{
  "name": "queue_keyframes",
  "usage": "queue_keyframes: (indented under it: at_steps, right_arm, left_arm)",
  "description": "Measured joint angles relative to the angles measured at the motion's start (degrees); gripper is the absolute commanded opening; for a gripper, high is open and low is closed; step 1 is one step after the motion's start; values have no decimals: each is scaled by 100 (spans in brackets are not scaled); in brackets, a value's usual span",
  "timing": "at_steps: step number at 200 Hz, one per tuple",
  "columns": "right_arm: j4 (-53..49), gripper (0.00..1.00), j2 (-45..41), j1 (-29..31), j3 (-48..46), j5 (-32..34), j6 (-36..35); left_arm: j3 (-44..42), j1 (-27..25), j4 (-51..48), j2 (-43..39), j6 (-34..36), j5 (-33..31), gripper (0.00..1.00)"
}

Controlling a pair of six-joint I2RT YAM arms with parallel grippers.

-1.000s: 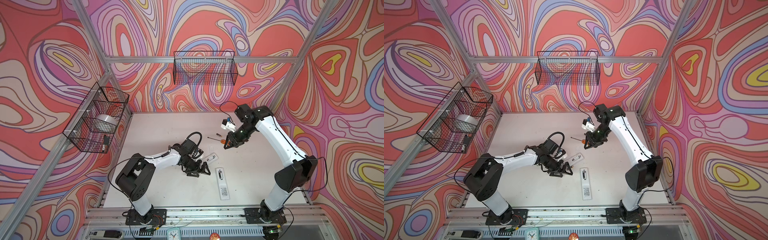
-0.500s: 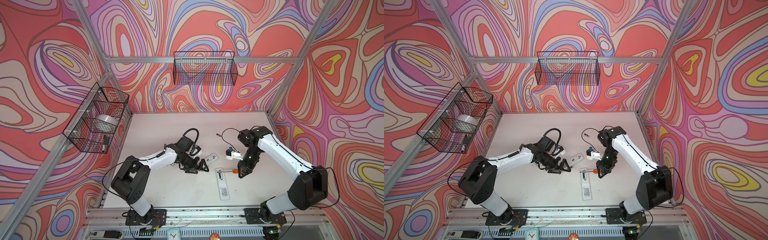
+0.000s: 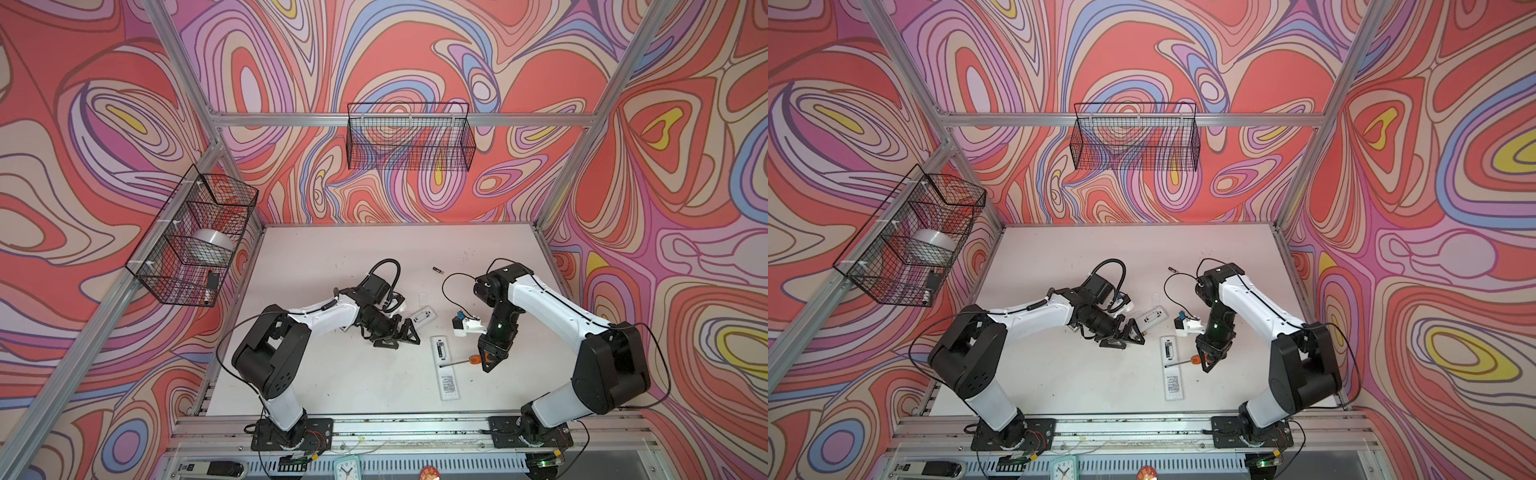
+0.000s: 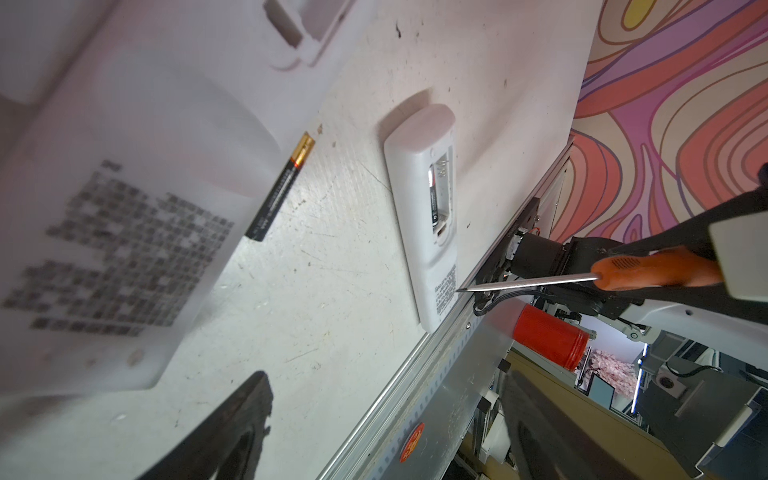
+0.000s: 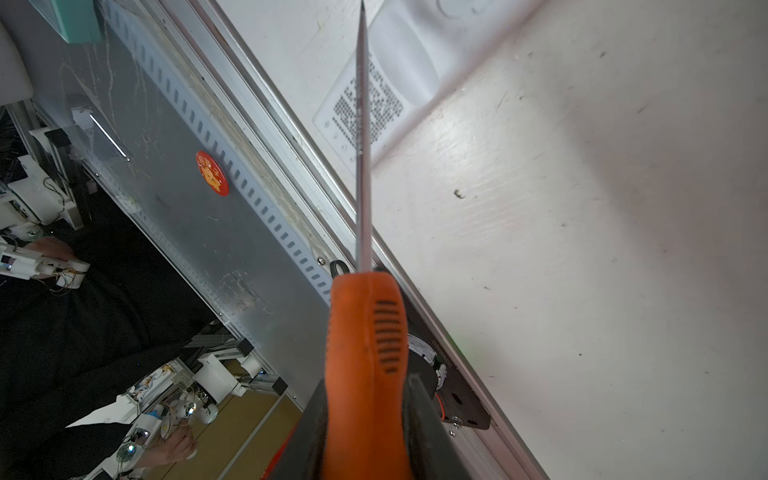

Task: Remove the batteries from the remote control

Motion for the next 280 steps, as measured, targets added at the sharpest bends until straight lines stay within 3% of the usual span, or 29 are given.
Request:
queue_keyframes:
  at_steps: [103,280]
  right_arm:
    - [151,0,372,-372,354,114,116]
    - [352,0,667,-396,264,31,214]
  left_arm:
    - [-42,-142,76,92,2,90,87]
    - [-107,-348,140,372,2,107,84]
